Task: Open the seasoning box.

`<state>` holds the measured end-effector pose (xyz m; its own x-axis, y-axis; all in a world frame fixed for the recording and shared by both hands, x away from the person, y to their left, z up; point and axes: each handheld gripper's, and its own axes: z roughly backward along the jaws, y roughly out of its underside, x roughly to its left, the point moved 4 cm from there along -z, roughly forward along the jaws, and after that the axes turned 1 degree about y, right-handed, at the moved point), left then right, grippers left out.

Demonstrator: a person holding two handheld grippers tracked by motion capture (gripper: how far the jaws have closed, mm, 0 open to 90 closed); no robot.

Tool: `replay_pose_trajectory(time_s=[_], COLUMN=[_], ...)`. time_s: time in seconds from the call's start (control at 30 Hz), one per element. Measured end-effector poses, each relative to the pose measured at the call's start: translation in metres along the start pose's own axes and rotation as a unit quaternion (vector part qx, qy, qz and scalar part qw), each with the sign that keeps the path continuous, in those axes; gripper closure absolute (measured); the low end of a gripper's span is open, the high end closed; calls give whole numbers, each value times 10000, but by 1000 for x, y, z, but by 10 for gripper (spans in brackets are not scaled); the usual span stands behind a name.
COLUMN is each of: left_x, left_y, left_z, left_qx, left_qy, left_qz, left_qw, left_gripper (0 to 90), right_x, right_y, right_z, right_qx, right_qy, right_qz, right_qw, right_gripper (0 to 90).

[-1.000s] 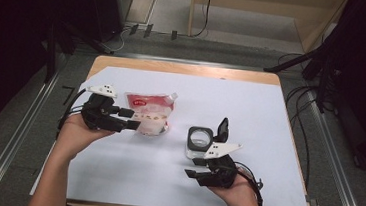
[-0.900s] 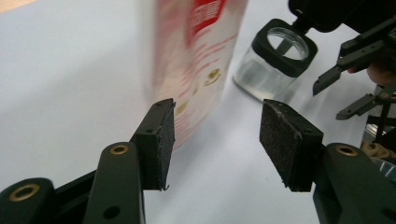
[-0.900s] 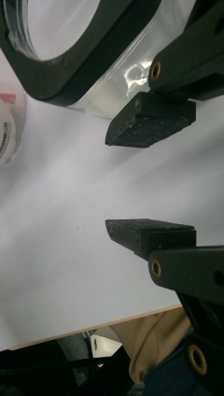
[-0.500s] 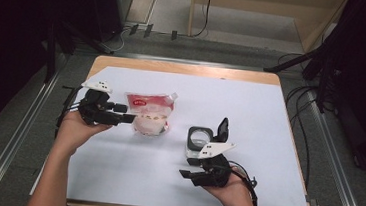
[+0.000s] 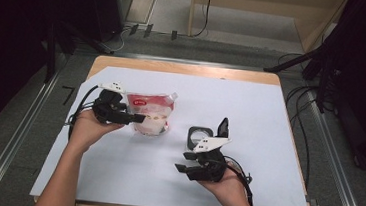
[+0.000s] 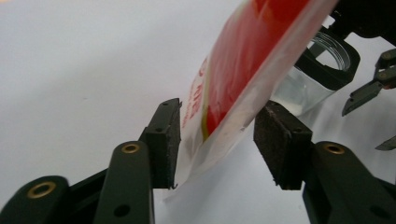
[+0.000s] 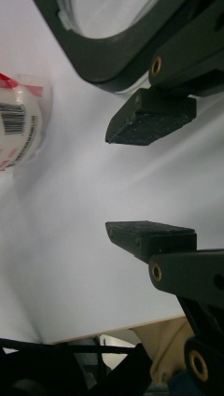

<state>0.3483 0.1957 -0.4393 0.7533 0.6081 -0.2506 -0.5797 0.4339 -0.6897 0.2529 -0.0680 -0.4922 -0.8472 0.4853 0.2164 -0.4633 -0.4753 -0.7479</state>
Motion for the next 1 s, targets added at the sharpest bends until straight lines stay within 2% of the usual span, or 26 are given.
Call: replay_pose_trajectory(time_s=[0.23, 0.33, 0.47, 0.5, 0.53, 0.57, 0.67, 0.73, 0.83, 1.0], left_x=[0, 0, 0, 0, 0, -1, 0, -2, -5, -8], left_y=[-1, -1, -1, 0, 0, 0, 0, -3, -7, -10], left_z=[-5, -6, -7, -8, -8, -9, -9, -7, -1, 8], left_qx=[-85, -148, -243, -258, -258, -267, -273, -401, -541, -474], left_qy=[49, 2, 96, 115, 115, 200, 257, 310, 277, 221], left_qz=[63, 6, -7, -64, -64, 34, 72, 180, 234, 224], left_qw=[9999, 9999, 9997, 9996, 9996, 9994, 9993, 9986, 9979, 9984], left_gripper=[600, 672, 783, 821, 852, 865, 883, 893, 900, 900], right_x=[1, 2, 6, 8, 8, 9, 9, 9, 10, 11], right_y=[-15, -22, -27, -27, -27, -25, -23, -22, -22, -21], right_z=[-10, -16, -22, -25, -25, -27, -28, -30, -31, -34], right_qx=[-55, -92, -110, -108, -108, -76, -84, -89, -78, -117], right_qy=[65, 63, 95, 80, 80, 76, 76, 68, 66, 65], right_qz=[-38, -40, -10, 1, 1, 43, 32, 60, 63, 121], right_qw=[10000, 9999, 9999, 9999, 9999, 9999, 9999, 9999, 9999, 9998], right_gripper=[502, 502, 503, 504, 504, 504, 505, 506, 507, 508])
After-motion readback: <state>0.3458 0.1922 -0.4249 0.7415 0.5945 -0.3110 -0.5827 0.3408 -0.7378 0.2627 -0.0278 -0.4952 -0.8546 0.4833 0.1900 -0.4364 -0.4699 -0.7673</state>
